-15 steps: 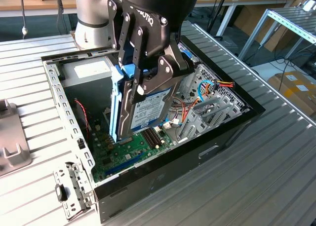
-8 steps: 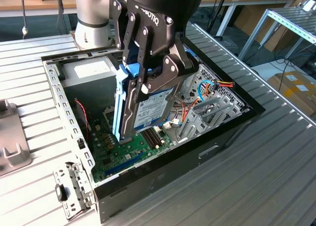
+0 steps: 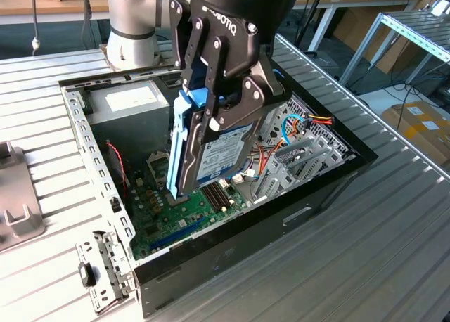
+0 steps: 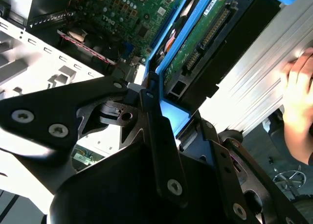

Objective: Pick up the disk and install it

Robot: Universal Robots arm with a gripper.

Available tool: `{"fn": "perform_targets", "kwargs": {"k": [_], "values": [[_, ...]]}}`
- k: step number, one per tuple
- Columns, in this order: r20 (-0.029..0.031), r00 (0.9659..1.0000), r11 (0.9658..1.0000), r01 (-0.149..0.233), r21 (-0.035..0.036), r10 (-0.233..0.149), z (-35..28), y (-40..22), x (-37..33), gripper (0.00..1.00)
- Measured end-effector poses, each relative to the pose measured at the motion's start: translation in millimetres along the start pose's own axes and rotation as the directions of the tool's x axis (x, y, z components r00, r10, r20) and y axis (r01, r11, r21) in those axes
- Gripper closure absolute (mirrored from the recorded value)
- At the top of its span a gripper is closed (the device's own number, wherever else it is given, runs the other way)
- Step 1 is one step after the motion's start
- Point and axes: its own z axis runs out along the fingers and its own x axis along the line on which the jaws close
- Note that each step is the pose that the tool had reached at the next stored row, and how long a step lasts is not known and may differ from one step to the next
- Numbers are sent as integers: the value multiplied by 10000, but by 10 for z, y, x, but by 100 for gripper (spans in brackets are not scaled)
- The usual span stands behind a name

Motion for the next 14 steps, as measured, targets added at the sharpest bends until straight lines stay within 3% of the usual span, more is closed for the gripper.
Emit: {"fn": "perform_targets", "kwargs": {"k": [14], "values": [[0, 10000, 10000, 0, 0, 0, -6, -127, 7, 63]]}}
